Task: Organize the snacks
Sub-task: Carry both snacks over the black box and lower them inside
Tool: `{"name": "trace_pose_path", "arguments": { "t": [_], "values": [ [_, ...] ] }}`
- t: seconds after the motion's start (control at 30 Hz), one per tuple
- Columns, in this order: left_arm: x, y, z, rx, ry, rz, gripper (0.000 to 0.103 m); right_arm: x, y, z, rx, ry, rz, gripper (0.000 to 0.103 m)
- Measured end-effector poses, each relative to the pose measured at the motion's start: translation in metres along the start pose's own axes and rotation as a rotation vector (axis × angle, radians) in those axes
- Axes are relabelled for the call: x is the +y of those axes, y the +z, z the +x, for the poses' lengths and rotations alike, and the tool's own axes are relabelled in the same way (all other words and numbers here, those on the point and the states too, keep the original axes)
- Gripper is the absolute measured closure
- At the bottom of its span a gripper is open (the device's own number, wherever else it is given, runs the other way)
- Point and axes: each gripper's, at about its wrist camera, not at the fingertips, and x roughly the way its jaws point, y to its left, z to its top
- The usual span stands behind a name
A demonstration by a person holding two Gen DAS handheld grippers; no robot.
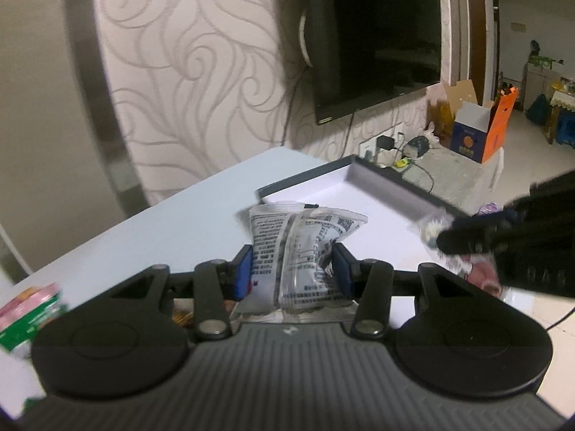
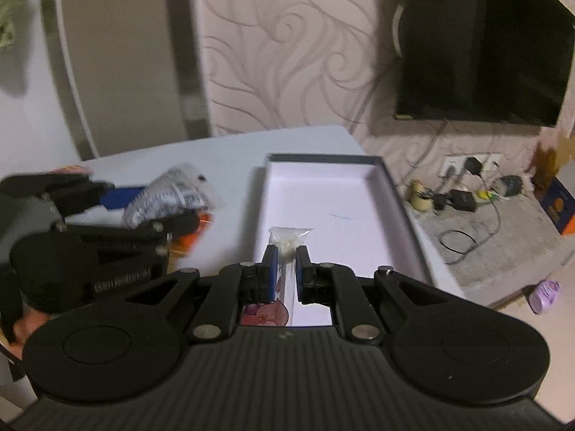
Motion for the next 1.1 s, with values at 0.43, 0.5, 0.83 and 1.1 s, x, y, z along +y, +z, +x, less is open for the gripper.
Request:
{"name": "trace_pose_path", "arguments": {
  "t": [0.43, 0.5, 0.83, 1.1],
  "values": [
    [-0.045, 0.014, 0.061, 0.058, 0.001, 0.018, 0.053, -0.070, -0.005, 0.029, 0.090, -0.019, 0.030, 0.090],
    [-0.048, 0.014, 0.067, 0.070, 0.002, 0.007, 0.053, -0.074, -0.006, 0.033, 0.099, -0.018, 0.028, 0.090],
    [-0.058, 0.017, 0.080, 0.103, -0.003, 0.003, 0.049, -0.083, -0.006, 0.040, 0.107, 0.006, 0.036, 0.090],
    [-0.060, 0.017, 0.079, 0.103, -0.003, 0.010, 0.048, -0.080, -0.009, 0.031, 0.103, 0.012, 0.034, 0.090]
  ]
}}
